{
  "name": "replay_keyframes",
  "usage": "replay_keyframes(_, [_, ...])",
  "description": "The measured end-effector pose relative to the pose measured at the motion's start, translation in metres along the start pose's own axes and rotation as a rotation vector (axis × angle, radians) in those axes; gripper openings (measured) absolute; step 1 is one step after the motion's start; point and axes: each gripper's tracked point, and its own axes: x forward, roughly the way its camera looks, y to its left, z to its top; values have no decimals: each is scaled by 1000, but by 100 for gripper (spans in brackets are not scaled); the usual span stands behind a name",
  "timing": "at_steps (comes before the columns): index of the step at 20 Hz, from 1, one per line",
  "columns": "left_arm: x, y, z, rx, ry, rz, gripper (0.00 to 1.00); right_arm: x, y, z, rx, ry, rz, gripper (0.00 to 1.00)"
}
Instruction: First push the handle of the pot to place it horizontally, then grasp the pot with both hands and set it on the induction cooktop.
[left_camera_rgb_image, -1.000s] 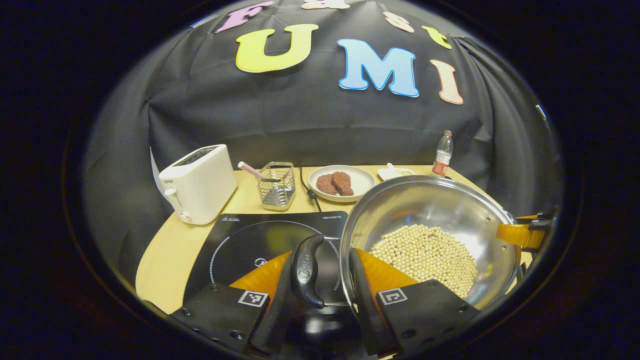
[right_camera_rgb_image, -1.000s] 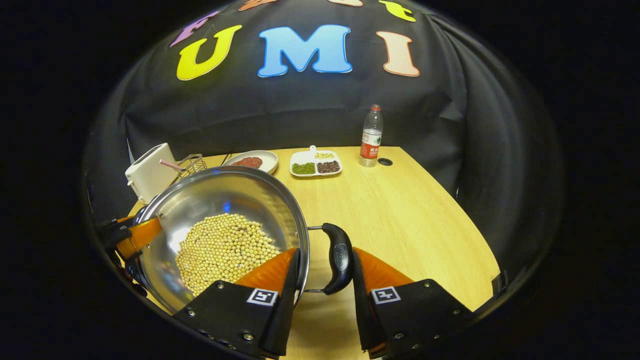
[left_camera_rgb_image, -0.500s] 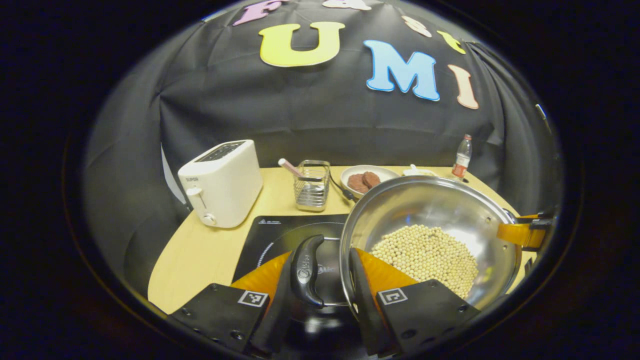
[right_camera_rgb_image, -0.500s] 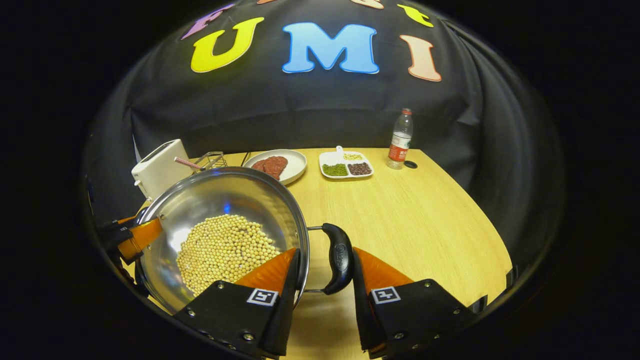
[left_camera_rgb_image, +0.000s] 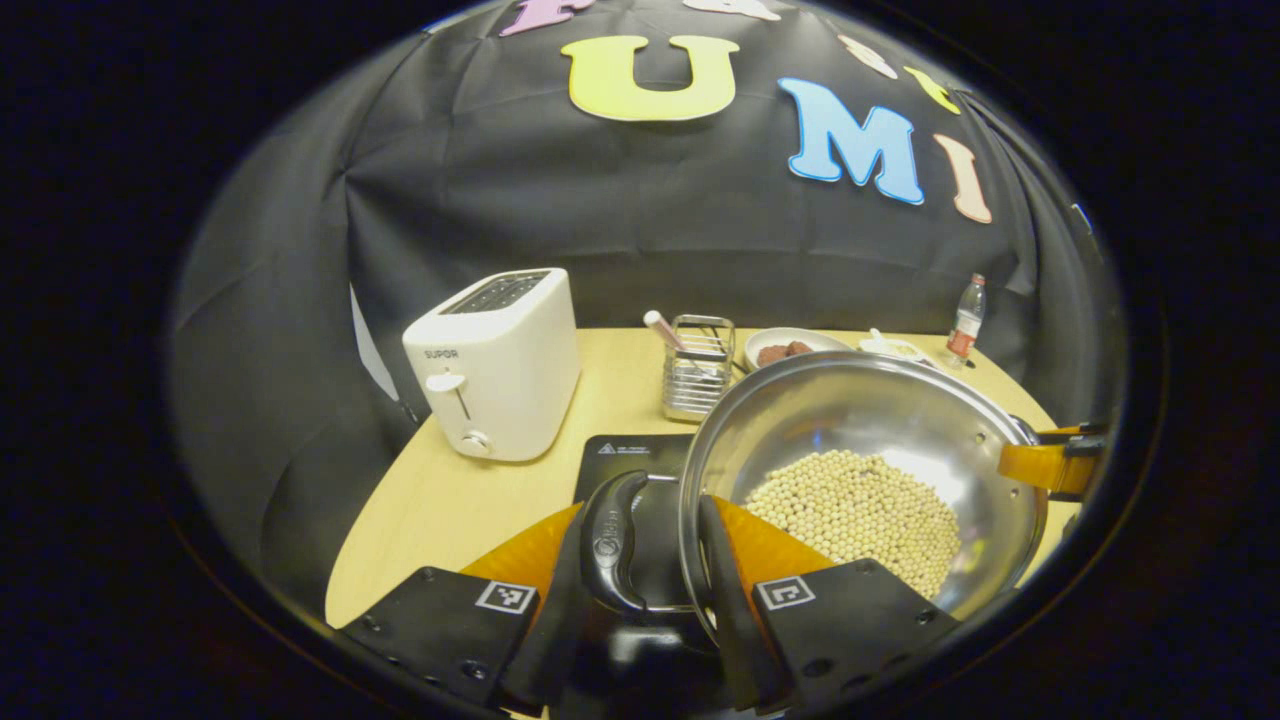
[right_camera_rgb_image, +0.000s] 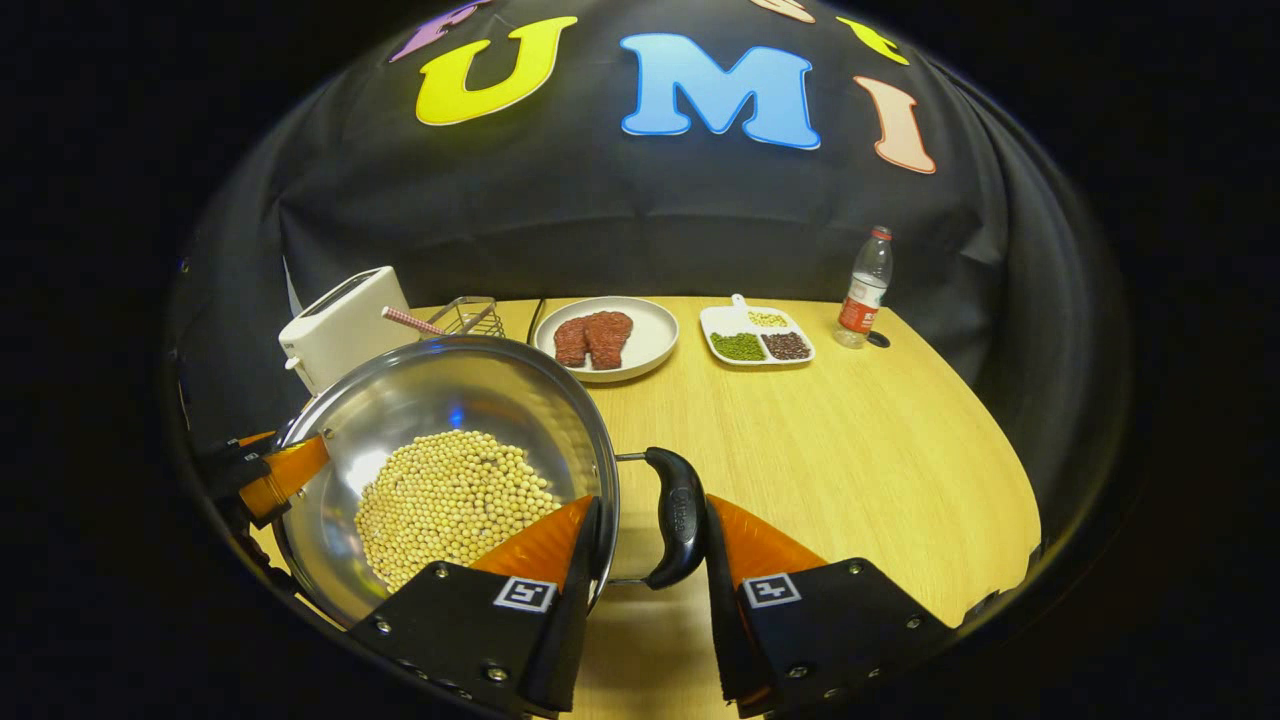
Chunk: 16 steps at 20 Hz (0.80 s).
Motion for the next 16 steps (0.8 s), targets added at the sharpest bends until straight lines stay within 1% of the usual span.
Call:
replay_keyframes(1, [2, 5, 0, 2, 3, 5, 62, 1, 5, 0, 1, 2, 6, 53])
replay_keyframes(2, [3, 11, 0, 3, 4, 8, 62, 2, 10, 0, 1, 3, 11, 53])
replay_keyframes(3, [4, 16, 1, 4, 7, 12, 65, 4, 11, 0, 0, 1, 16, 53])
replay_keyframes(4, [5, 16, -1, 4, 10, 16, 66, 4, 11, 1, -4, -1, 21, 53])
replay_keyframes(6, [4, 18, -1, -1, 13, 24, 66, 5, 13, 2, -17, -7, 31, 53])
replay_keyframes(7, [5, 19, -3, -7, 14, 30, 62, 6, 14, 3, -20, -11, 38, 53])
replay_keyframes(8, [6, 19, -3, -10, 14, 36, 66, 8, 15, 3, -18, -13, 47, 53])
replay_keyframes(10, [4, 19, -1, -11, 5, 42, 67, 9, 13, 2, -21, -12, 61, 53])
replay_keyframes(12, [4, 19, 1, -6, -3, 40, 71, 6, 12, 1, -4, -7, 86, 54])
replay_keyframes(13, [2, 22, 11, 3, -41, 56, 74, 2, 7, 5, -9, -35, 82, 60])
replay_keyframes(14, [-3, 25, 26, 11, -97, 72, 72, -6, 0, 15, -28, -86, 77, 64])
replay_keyframes(16, [-25, 23, 56, 12, -194, 100, 100, -25, -18, 34, -79, -191, 57, 94])
